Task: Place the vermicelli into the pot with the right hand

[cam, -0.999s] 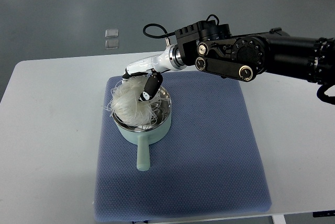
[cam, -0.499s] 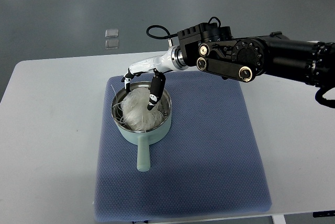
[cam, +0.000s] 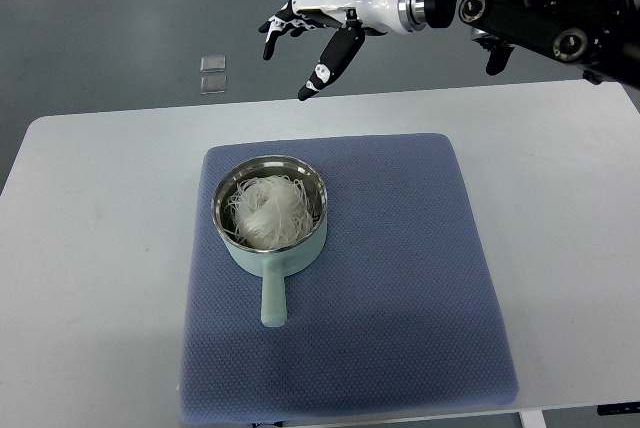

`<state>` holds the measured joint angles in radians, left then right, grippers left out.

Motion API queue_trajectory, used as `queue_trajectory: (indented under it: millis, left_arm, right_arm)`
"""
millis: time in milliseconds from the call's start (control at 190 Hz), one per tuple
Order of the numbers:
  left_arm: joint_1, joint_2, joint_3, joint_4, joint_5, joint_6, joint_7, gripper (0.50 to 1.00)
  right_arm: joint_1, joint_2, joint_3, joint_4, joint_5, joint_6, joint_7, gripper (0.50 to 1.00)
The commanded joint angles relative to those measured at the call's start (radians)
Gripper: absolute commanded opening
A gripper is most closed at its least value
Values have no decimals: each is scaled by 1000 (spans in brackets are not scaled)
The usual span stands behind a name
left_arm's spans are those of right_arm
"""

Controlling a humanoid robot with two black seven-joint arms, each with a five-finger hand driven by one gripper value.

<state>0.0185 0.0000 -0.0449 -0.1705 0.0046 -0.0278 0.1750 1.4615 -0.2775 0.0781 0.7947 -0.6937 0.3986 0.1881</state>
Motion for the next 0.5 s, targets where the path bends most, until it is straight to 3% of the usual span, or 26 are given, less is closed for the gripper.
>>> queue_trajectory:
  millis: [0,237,426,494]
  left_arm:
    - [0,0,2,-1,0,0,0,1000]
    - [0,0,2,-3,2,-1,1,1000]
    - [0,0,3,-4,2,-1,3,1000]
    - [0,0,3,-4,3,-1,3,1000]
  right_arm:
    - [-110,-58,172,-11,80,-29,-1,932]
    - [-500,-58,724,-18,362,-184,2,932]
    - [-699,14,944,-35,467,-208,5,932]
    - [-733,52,980,-71,487,-207,45,932]
